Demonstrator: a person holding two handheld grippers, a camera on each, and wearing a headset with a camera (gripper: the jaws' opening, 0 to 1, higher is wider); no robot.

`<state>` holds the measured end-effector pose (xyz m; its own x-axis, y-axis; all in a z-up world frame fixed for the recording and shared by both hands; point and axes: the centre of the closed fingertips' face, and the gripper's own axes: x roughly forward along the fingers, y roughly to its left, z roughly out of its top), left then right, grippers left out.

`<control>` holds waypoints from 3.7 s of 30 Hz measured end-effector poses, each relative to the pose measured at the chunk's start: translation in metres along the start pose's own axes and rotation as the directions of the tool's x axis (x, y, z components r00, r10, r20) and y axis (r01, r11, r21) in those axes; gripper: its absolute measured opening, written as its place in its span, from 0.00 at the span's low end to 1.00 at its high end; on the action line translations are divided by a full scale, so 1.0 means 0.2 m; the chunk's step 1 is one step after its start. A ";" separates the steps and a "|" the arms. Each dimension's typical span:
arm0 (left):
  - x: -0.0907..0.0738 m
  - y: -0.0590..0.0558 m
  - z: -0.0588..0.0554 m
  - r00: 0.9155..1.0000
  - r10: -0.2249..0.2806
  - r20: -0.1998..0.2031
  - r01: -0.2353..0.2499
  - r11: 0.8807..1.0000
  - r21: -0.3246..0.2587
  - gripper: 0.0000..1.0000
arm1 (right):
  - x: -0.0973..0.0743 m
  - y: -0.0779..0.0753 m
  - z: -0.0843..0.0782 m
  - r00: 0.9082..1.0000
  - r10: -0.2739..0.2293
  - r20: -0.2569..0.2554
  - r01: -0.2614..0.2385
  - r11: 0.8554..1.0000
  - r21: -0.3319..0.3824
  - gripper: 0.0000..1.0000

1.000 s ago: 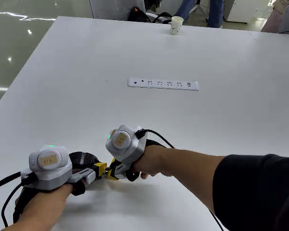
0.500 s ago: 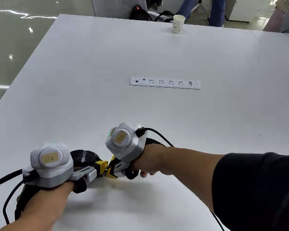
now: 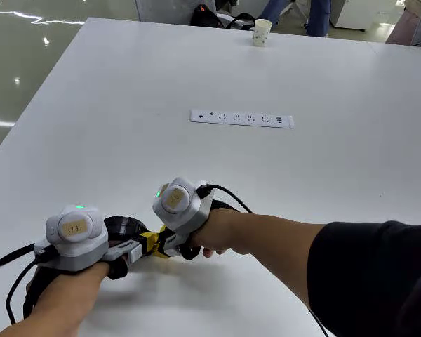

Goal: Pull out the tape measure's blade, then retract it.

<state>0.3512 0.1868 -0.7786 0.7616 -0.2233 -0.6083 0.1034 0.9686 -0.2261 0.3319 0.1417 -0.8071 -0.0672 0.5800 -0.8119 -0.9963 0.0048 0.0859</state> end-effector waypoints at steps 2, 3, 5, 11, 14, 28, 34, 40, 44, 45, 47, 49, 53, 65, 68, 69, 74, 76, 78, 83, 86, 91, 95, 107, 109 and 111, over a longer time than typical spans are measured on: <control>0.00 0.00 0.00 1.000 0.001 0.001 -0.001 1.000 0.001 0.63 | 0.00 0.00 0.00 1.000 -0.002 -0.002 0.002 1.000 -0.006 0.11; 0.00 -0.01 0.00 1.000 0.002 0.001 -0.002 1.000 0.004 0.63 | 0.00 0.01 0.00 1.000 -0.003 -0.002 0.003 1.000 -0.014 0.12; 0.00 -0.01 0.00 1.000 0.003 0.000 -0.003 1.000 0.008 0.63 | 0.00 0.01 0.00 1.000 -0.006 -0.005 0.006 1.000 -0.022 0.12; 0.00 -0.01 0.00 1.000 0.012 0.006 -0.012 1.000 0.016 0.64 | 0.00 0.01 0.00 1.000 -0.008 -0.010 0.008 0.999 -0.048 0.12; 0.01 -0.01 0.00 1.000 0.018 0.018 -0.018 0.999 0.028 0.64 | 0.00 0.01 0.00 1.000 -0.013 -0.012 0.012 0.998 -0.064 0.12; -0.02 -0.03 0.09 0.999 -0.010 0.050 0.010 1.000 0.010 0.77 | -0.05 0.00 -0.01 1.000 -0.031 -0.006 0.031 0.998 -0.054 0.14; -0.03 -0.03 0.08 0.999 -0.027 0.039 0.027 1.000 -0.009 0.99 | -0.08 -0.01 0.00 0.999 -0.043 0.012 0.044 0.999 -0.026 0.16; -0.06 0.01 0.05 1.000 -0.002 0.015 0.002 1.000 -0.004 0.99 | -0.12 0.00 -0.03 0.998 -0.052 0.022 0.052 0.999 0.011 0.19; -0.07 0.00 0.06 0.999 -0.036 0.019 0.036 0.999 0.025 0.99 | -0.14 0.02 -0.06 0.997 -0.058 0.053 0.055 0.997 0.053 0.22; -0.07 -0.02 0.07 0.998 -0.060 0.027 0.060 0.998 0.023 0.99 | -0.15 0.02 -0.07 0.996 -0.062 0.058 0.058 0.996 0.061 0.23; -0.08 -0.05 0.08 0.993 -0.112 0.037 0.111 0.993 0.033 0.99 | -0.16 0.03 -0.09 0.995 -0.069 0.070 0.064 0.995 0.072 0.24; -0.10 -0.08 0.08 0.988 -0.147 0.048 0.143 0.986 0.080 0.99 | -0.18 0.04 -0.11 0.994 -0.081 0.080 0.075 0.994 0.074 0.25; -0.13 -0.11 0.04 0.980 -0.197 0.013 0.193 0.968 0.158 0.99 | -0.23 0.05 -0.15 0.991 -0.096 0.091 0.089 0.993 0.083 0.28; -0.19 -0.15 -0.02 0.955 -0.293 -0.044 0.296 0.934 0.199 0.99 | -0.40 0.07 -0.24 0.972 -0.166 0.167 0.142 0.979 0.150 0.35; -0.22 -0.15 -0.01 0.948 -0.314 -0.044 0.316 0.925 0.212 0.99 | -0.44 0.08 -0.28 0.969 -0.178 0.172 0.150 0.975 0.166 0.37; -0.23 -0.15 -0.01 0.948 -0.316 -0.045 0.318 0.922 0.220 0.99 | -0.46 0.07 -0.30 0.967 -0.185 0.175 0.155 0.972 0.175 0.37; -0.25 -0.14 -0.04 0.941 -0.333 -0.063 0.338 0.909 0.243 0.99 | -0.54 0.06 -0.37 0.958 -0.218 0.188 0.177 0.961 0.212 0.39; -0.26 -0.13 -0.05 0.940 -0.334 -0.070 0.341 0.908 0.246 0.99 | -0.56 0.06 -0.39 0.954 -0.231 0.190 0.188 0.958 0.218 0.40; -0.27 -0.11 -0.07 0.941 -0.328 -0.085 0.339 0.907 0.249 0.99 | -0.59 0.06 -0.42 0.951 -0.241 0.194 0.194 0.953 0.234 0.42; -0.30 -0.09 -0.09 0.938 -0.331 -0.100 0.346 0.904 0.249 0.99 | -0.65 0.08 -0.52 0.946 -0.264 0.186 0.215 0.944 0.250 0.49; -0.32 -0.07 -0.11 0.937 -0.328 -0.118 0.348 0.899 0.265 0.99 | -0.68 0.09 -0.59 0.945 -0.275 0.180 0.221 0.937 0.269 0.51; -0.34 -0.04 -0.14 0.938 -0.315 -0.147 0.345 0.889 0.300 0.99 | -0.72 0.11 -0.72 0.938 -0.296 0.179 0.235 0.926 0.296 0.57; -0.36 0.00 -0.14 0.939 -0.310 -0.147 0.341 0.886 0.314 0.99 | -0.77 0.12 -0.82 0.936 -0.308 0.168 0.246 0.918 0.311 0.61; -0.43 0.08 -0.12 0.942 -0.308 -0.130 0.334 0.888 0.317 0.99 | -1.00 0.10 -1.05 0.912 -0.376 0.164 0.283 0.867 0.410 0.76; -0.44 0.09 -0.12 0.941 -0.313 -0.130 0.338 0.885 0.320 0.99 | -1.03 0.10 -1.10 0.910 -0.382 0.160 0.283 0.856 0.432 0.78; -0.44 0.11 -0.12 0.942 -0.306 -0.141 0.336 0.884 0.325 0.99 | -1.06 0.10 -1.14 0.908 -0.390 0.154 0.283 0.841 0.462 0.83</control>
<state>0.2704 0.2243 -0.7485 0.5953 -0.5219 -0.6110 0.5553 0.8168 -0.1567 0.3147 -0.1664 -0.7644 0.3357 0.6502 -0.6816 -0.8317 0.5443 0.1095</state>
